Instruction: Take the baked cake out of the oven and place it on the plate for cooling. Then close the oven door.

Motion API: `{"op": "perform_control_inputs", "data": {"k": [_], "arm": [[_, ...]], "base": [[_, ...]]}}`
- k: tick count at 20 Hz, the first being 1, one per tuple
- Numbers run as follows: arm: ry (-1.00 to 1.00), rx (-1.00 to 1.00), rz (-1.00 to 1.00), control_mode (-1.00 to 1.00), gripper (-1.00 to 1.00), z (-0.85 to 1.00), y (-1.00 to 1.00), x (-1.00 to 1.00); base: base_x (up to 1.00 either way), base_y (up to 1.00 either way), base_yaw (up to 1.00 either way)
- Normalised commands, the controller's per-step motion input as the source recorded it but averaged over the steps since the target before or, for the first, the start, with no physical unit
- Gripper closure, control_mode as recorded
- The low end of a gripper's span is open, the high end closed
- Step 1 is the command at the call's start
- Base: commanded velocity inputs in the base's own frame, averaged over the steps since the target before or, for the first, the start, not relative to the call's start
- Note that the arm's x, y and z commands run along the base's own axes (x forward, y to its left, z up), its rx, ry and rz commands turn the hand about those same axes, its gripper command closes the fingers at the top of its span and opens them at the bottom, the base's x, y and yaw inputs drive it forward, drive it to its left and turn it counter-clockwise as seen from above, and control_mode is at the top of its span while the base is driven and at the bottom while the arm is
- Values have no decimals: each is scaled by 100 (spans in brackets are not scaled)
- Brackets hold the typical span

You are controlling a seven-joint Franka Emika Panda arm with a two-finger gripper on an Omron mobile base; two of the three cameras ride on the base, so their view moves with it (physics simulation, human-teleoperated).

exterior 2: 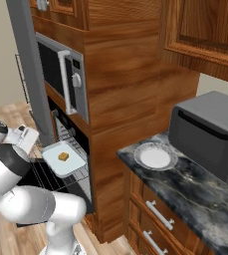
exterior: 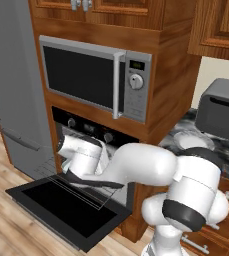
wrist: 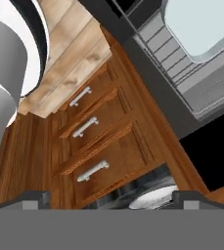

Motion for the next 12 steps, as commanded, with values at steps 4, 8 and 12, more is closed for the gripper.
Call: {"op": "perform_control_inputs", "data": {"k": [4,8,12], "arm": [[18,-18,2,-100,-100,-28,0,22],[18,-10,3,-100,-100,-27,1,28],[8,0,3,-100,-100,-12,2,14]], "base": [[0,0,0],[0,0,0],[0,0,0]]}}
